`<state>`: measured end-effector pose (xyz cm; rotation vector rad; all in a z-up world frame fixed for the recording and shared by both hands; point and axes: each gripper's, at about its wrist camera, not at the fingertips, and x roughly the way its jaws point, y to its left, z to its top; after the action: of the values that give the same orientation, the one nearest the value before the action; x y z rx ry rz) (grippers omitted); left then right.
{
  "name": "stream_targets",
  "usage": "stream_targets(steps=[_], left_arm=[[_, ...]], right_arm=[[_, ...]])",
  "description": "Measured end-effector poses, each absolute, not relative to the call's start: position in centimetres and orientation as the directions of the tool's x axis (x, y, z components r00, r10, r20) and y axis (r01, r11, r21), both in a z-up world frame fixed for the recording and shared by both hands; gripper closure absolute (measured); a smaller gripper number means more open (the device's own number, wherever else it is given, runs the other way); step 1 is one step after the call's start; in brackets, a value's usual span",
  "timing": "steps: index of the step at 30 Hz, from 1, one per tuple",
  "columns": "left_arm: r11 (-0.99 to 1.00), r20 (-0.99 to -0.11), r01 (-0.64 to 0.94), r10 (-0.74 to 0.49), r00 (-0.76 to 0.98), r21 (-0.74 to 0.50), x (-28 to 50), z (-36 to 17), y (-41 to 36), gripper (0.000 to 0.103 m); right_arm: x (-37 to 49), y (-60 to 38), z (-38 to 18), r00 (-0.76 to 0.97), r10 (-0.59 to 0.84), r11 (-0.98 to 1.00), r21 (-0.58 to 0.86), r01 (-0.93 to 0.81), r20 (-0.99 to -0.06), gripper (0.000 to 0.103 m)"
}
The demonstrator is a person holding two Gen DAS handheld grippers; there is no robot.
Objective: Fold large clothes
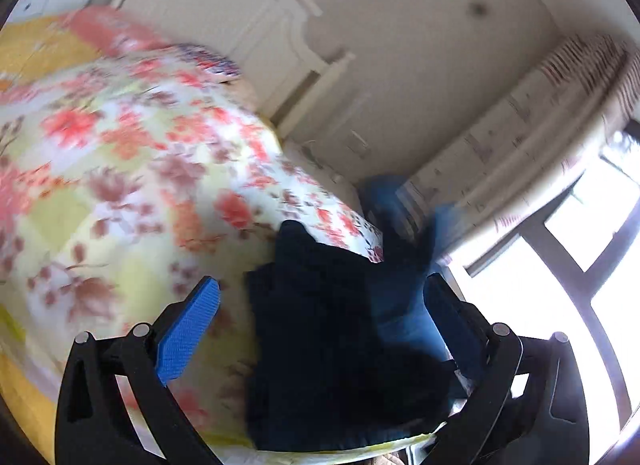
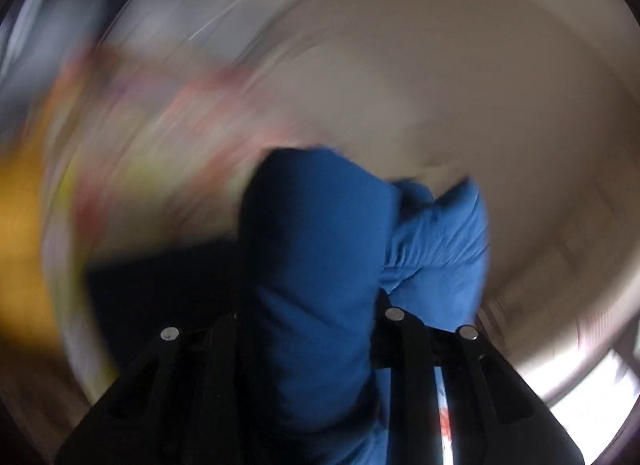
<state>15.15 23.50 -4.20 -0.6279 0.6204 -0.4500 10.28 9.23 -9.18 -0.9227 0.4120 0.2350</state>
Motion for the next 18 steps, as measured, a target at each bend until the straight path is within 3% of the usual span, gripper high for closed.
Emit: stream_targets(steps=[1,3,9,15,18], left_arm=[[0.725,-0.405,0.188,-0.557,0.725,-0.662,15.1,-4.7,23.9,0.005],[0.729,-0.437,0.175,-0.564,0.701,-0.662,14.8,-6.0,24.1,0.005],[0.769,-0.498,0.275,-0.599,0.627,-0.577,16.6,-6.4,20.2,0.005],[0.820,-0.554,0.514,-0.557,0.619,-0.251,20.4,2.9,11.3,0.005],[0.793,-0.651,0.592,-0.527,0.547,-0.145,23.7,3.9,6.1,0.005]], right_arm=[[10.3,11.1,-12.7,0.901,-0.011,0.503,-0.781,-0.370,-0.434,0.072],[9.5,12.5,-14.7,0.937,-0.032,0.452,-0.841,-0.297,-0.348,0.075],[9.9,10.7,-12.9,0.922,-0.004,0.552,-0.769,-0.321,-0.387,0.075],[9.1,11.1,-9.7,0.951,0.026,0.628,-0.736,-0.254,-0.307,0.079],[9.1,11.9,-11.8,0.946,0.008,0.580,-0.769,-0.269,-0.325,0.076]])
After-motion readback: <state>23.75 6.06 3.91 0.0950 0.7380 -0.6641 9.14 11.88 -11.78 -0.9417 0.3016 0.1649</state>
